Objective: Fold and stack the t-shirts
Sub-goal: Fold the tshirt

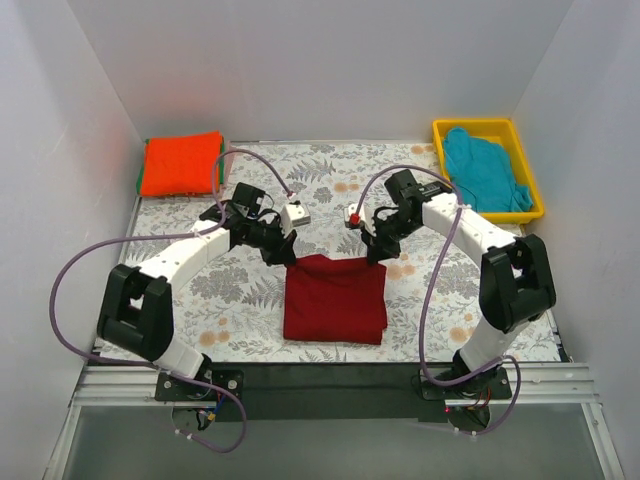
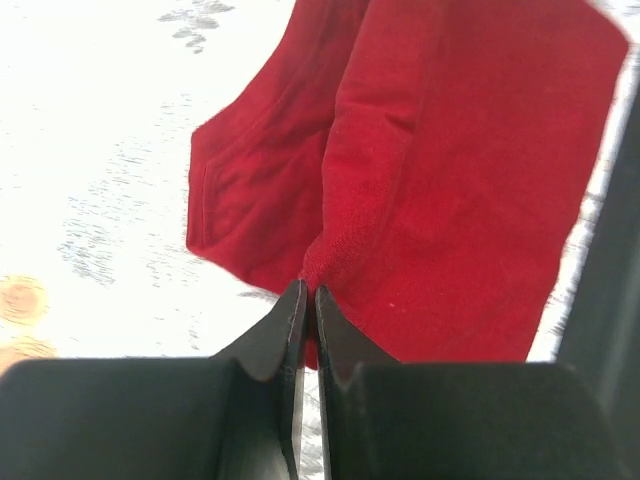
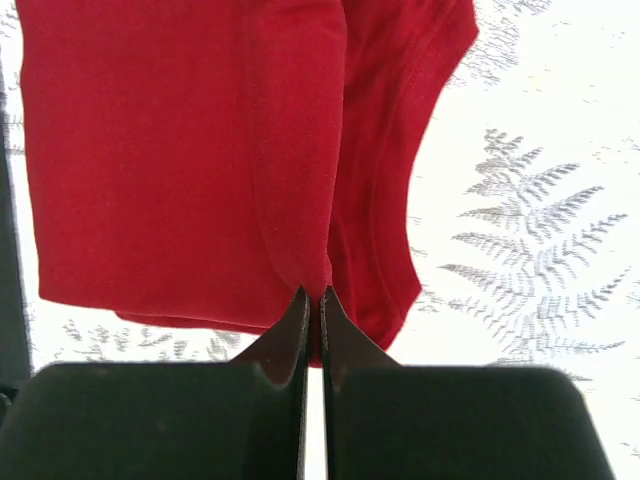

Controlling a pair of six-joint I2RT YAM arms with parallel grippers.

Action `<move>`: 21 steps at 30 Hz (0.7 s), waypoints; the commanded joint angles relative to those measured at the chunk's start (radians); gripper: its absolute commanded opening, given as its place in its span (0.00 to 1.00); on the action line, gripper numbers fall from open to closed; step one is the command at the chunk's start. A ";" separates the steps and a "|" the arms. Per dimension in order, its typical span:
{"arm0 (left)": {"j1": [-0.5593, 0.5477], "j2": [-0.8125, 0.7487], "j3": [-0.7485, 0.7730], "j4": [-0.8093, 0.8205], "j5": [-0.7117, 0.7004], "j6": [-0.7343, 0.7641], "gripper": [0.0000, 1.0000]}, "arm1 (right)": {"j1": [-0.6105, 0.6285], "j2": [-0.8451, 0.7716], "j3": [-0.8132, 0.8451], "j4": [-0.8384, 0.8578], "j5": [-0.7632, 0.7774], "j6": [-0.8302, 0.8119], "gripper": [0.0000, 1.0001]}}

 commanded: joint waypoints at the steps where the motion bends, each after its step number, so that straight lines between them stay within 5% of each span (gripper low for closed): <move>1: 0.008 0.101 0.032 0.069 -0.071 -0.008 0.00 | -0.009 0.108 0.065 -0.020 -0.003 -0.006 0.01; 10: 0.028 0.270 0.082 0.215 -0.093 -0.094 0.01 | -0.046 0.242 0.069 -0.010 0.045 -0.058 0.01; 21: 0.025 0.060 0.123 0.121 0.073 -0.117 0.00 | -0.058 0.004 0.013 -0.085 -0.055 -0.017 0.01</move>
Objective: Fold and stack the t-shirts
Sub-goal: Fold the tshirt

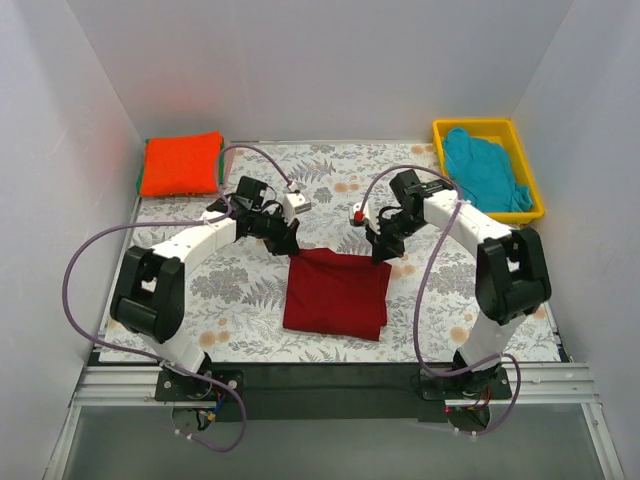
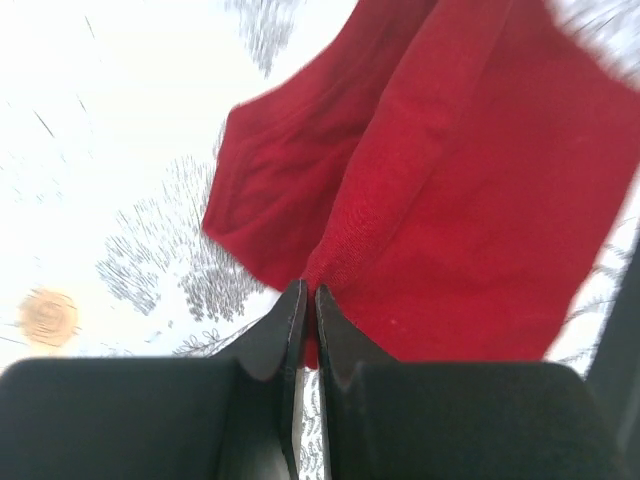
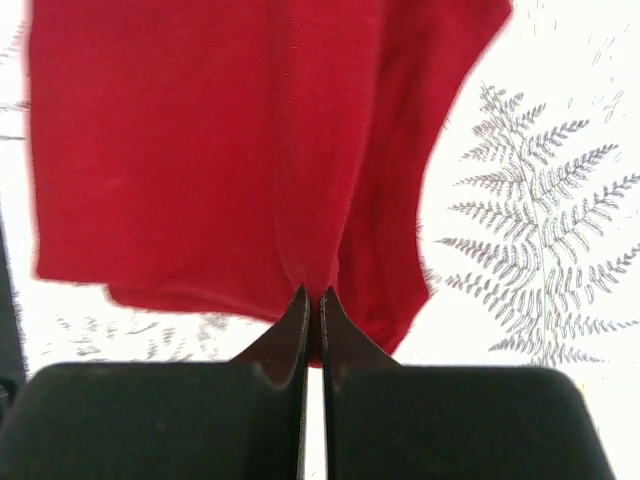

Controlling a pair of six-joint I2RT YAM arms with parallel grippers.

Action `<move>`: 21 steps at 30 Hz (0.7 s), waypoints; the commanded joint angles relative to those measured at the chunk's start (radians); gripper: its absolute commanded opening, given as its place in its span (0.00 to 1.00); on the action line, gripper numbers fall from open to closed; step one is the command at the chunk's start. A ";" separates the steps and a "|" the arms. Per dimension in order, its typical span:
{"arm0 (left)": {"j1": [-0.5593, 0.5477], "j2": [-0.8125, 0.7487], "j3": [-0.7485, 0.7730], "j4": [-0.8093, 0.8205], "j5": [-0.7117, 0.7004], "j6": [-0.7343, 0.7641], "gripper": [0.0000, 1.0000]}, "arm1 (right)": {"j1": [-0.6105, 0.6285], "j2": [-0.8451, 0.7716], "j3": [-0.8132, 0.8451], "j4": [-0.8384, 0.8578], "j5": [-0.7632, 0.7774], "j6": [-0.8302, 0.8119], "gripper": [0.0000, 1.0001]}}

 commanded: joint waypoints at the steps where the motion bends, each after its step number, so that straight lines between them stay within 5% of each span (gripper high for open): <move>1: -0.004 -0.122 0.072 0.004 0.103 -0.028 0.00 | -0.007 -0.127 -0.062 -0.065 -0.062 0.002 0.01; 10: -0.066 0.108 0.158 0.096 0.039 -0.089 0.04 | -0.060 -0.045 -0.123 -0.054 -0.021 -0.028 0.01; 16: -0.057 0.187 0.155 0.229 -0.102 -0.193 0.43 | -0.114 0.036 -0.109 -0.027 -0.007 0.015 0.11; 21: -0.026 0.109 0.089 0.265 -0.127 -0.289 0.59 | -0.145 0.107 -0.053 -0.018 0.004 0.069 0.05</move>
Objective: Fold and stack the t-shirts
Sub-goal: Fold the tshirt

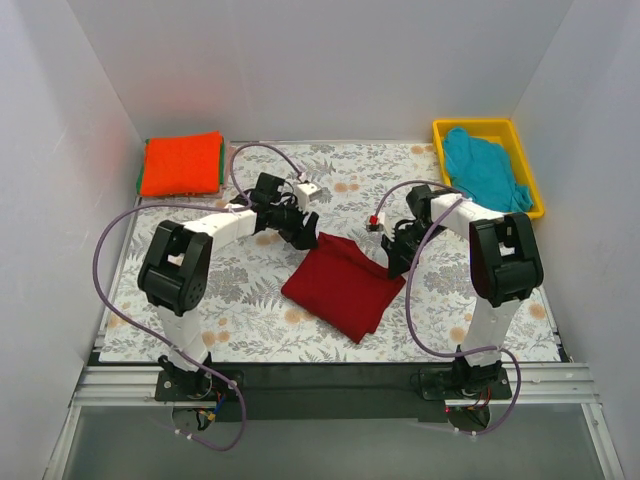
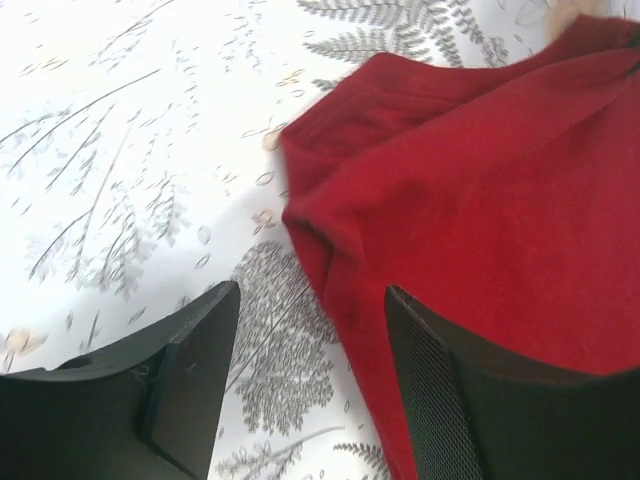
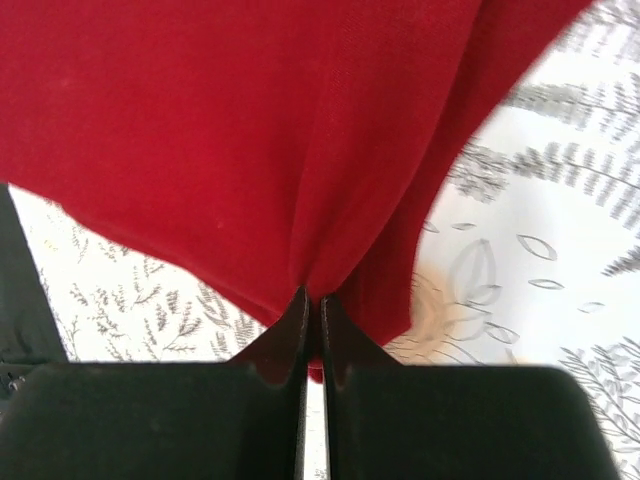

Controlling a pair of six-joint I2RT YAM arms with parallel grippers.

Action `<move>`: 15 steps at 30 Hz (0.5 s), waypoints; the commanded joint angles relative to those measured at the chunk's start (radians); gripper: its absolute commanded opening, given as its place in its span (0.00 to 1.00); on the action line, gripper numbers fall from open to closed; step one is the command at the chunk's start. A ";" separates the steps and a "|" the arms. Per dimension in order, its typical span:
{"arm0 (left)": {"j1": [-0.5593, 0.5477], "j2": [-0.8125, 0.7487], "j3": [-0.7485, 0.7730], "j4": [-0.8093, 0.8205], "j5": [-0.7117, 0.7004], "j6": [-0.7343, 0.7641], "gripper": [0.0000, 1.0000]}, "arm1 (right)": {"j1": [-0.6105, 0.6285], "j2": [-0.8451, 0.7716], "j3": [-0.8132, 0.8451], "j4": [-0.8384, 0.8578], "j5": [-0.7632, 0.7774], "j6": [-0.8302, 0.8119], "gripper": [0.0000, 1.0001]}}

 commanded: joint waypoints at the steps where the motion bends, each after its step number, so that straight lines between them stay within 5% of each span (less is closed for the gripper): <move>1: 0.021 -0.121 -0.061 0.075 -0.041 -0.100 0.59 | -0.021 0.047 0.064 0.014 0.022 0.051 0.04; 7: 0.021 -0.287 -0.257 0.064 0.035 -0.174 0.61 | -0.026 0.141 0.144 0.037 0.075 0.091 0.10; 10: 0.021 -0.345 -0.289 0.005 0.089 -0.205 0.61 | -0.030 0.143 0.182 -0.030 0.057 0.077 0.28; 11: 0.022 -0.360 -0.300 -0.006 0.109 -0.212 0.62 | -0.033 0.135 0.192 -0.053 0.043 0.065 0.41; 15: 0.037 -0.417 -0.325 -0.026 0.169 -0.237 0.66 | -0.042 0.095 0.270 -0.135 -0.047 0.083 0.51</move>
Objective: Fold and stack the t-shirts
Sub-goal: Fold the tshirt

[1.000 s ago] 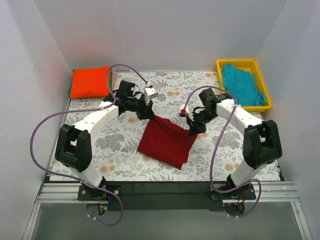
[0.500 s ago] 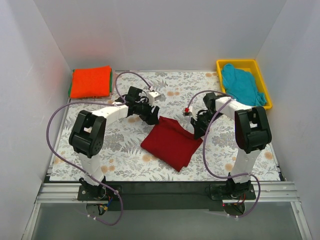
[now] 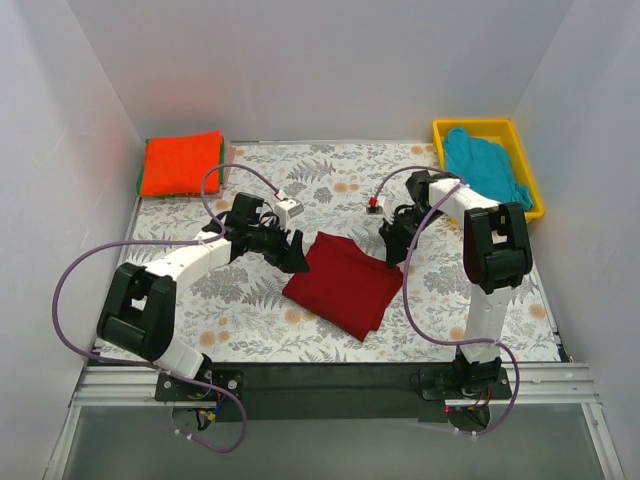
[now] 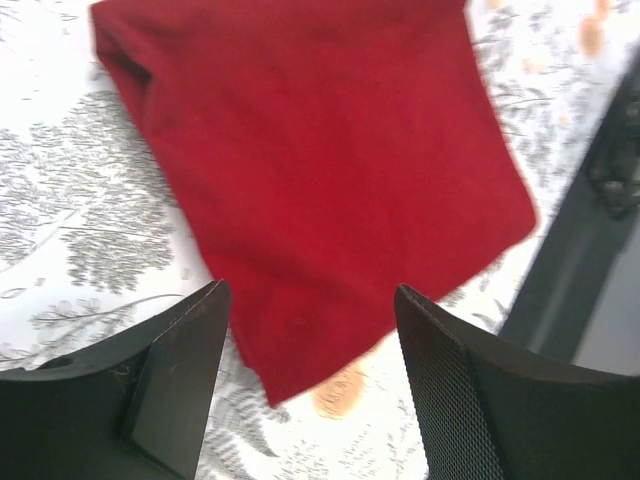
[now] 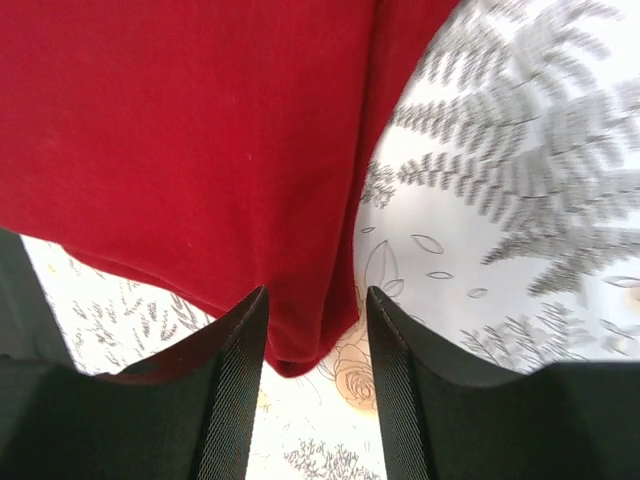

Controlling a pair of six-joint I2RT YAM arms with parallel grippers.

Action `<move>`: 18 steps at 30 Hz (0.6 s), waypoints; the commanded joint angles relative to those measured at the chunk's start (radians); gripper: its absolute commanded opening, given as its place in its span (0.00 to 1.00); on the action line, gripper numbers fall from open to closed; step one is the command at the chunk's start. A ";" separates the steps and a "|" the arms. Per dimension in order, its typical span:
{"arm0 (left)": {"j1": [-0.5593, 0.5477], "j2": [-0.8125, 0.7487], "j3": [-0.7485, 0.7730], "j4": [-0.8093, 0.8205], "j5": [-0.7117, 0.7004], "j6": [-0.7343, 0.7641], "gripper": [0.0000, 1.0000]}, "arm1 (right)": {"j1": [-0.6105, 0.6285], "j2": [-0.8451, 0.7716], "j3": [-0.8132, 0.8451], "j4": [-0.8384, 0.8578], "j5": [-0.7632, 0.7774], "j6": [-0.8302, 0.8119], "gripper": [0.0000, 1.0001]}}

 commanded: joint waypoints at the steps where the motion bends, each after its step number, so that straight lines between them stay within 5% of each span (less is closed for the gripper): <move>1: 0.019 -0.069 -0.001 -0.025 0.105 -0.044 0.66 | -0.010 -0.041 0.092 -0.072 -0.077 0.042 0.50; 10: 0.033 0.107 0.240 0.007 0.085 0.141 0.63 | -0.016 0.002 0.072 0.007 -0.103 0.265 0.45; 18: 0.018 0.342 0.329 0.120 0.070 0.073 0.61 | -0.005 0.154 0.176 0.044 -0.170 0.325 0.47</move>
